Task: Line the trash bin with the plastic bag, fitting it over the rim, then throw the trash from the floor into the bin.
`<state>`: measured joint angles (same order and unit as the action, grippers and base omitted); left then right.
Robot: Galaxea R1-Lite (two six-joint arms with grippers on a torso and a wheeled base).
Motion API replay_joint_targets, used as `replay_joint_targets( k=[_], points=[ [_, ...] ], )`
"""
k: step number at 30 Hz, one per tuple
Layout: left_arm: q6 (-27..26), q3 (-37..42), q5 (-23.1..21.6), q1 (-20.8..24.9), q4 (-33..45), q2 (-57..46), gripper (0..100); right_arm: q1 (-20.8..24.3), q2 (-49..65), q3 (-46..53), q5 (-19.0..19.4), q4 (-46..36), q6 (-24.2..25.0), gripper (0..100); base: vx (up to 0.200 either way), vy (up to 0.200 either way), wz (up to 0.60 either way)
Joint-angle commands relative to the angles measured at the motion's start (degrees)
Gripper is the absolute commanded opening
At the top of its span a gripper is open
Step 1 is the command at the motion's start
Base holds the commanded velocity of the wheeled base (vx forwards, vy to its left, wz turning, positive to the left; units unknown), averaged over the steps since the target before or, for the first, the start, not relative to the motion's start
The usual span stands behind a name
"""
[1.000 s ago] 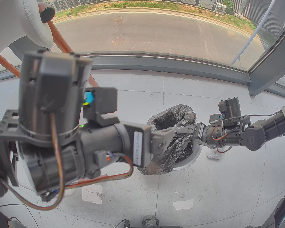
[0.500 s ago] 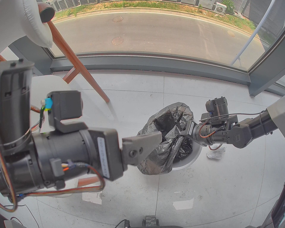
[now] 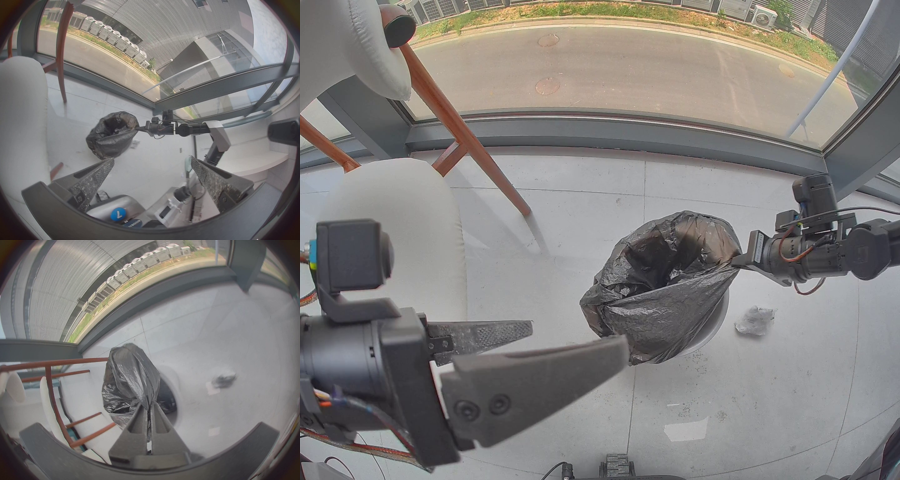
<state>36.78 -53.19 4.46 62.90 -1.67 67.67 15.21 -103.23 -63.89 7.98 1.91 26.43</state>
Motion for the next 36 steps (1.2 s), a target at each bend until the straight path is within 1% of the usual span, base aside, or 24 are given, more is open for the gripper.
replay_joint_targets(
  k=[1,7,9,10,13,14,15,17,20,22,23,24,25,26,27,31,32,34,35,36],
  points=[
    [5.94,0.37,-4.02,1.61,-7.73,-0.26,100,-5.99,5.06,4.65,1.68,-0.95,-6.21,0,0.0,0.0,0.0],
    [8.92,0.19,-4.37,0.38,-15.38,4.4,100,-6.25,4.97,9.93,1.6,-0.86,-8.24,0,0.0,0.0,0.0],
    [10.33,0.28,-5.08,-1.82,-16.35,4.75,100,-6.6,4.7,11.77,1.51,-0.6,-9.47,0,0.0,0.0,0.0],
    [10.68,0.37,-5.6,-2.17,-16.52,4.75,100,-6.51,4.62,12.21,1.51,-0.68,-9.64,0,0.0,0.0,0.0],
    [11.21,0.45,-10.09,-4.28,-16.44,4.58,100,-6.34,3.65,13.79,1.51,-0.42,-9.73,0,0.0,0.0,0.0],
    [11.21,0.45,-10.09,-4.28,-16.44,4.58,100,-6.34,3.65,13.79,1.51,-0.42,-9.73,0,0.0,0.0,0.0],
    [10.77,0.63,-11.93,-6.21,-16.17,4.4,100,-6.25,2.07,14.23,1.42,0.63,-9.73,0,0.0,0.0,0.0],
    [10.68,1.24,-12.64,-7.53,-16.52,4.49,100,-6.25,-0.31,14.32,1.42,3.45,-9.73,0,0.0,0.0,0.0],
    [9.45,2.39,-12.46,-7.62,-16.52,4.58,100,-6.25,-3.38,13.88,1.6,7.93,-9.38,0,0.0,0.0,0.0],
    [7.08,3.71,-12.55,-7.71,-16.61,4.58,100,-6.07,-4.35,13.27,1.77,11.27,-9.2,0,0.0,0.0,0.0],
    [5.06,4.32,-12.55,-7.8,-16.79,4.66,100,-5.99,-4.7,12.74,1.86,13.2,-9.11,0,0.0,0.0,0.0],
    [3.47,4.94,-12.64,-7.97,-16.79,4.66,100,-5.9,-4.96,12.21,1.77,13.82,-9.2,0,0.0,0.0,0.0],
    [3.47,4.94,-12.64,-7.97,-16.79,4.66,100,-5.9,-4.96,12.21,1.77,13.82,-9.2,0,0.0,0.0,0.0],
    [1.01,5.81,-12.81,-8.76,-16.87,4.75,100,-5.9,-5.23,11.51,1.68,14.61,-9.47,0,0.0,0.0,0.0],
    [0.05,6.08,-12.9,-9.11,-16.87,4.75,100,-5.99,-4.96,11.51,1.68,14.79,-9.38,0,0.0,0.0,0.0],
    [-1.62,6.43,-12.81,-9.73,-17.49,4.84,100,-6.95,-2.06,13.53,1.86,14.17,-8.85,0,0.0,0.0,0.0],
    [-1.71,6.52,-12.81,-10.17,-17.49,4.84,100,-7.48,-1.36,14.14,1.86,14.17,-8.85,0,0.0,0.0,0.0],
    [-2.59,6.43,-12.99,-12.01,-17.58,4.84,100,-10.82,0.57,16.34,2.74,14.26,-9.11,0,0.0,0.0,0.0],
    [-2.94,6.25,-12.99,-12.1,-17.58,4.93,100,-11.52,0.66,16.61,3.09,14.26,-9.2,100,0.0,0.0,0.0],
    [-4.7,5.99,-13.08,-12.45,-17.58,5.19,100,-14.07,1.28,17.05,3.97,14.26,-9.38,100,0.0,0.0,0.0]
  ],
)
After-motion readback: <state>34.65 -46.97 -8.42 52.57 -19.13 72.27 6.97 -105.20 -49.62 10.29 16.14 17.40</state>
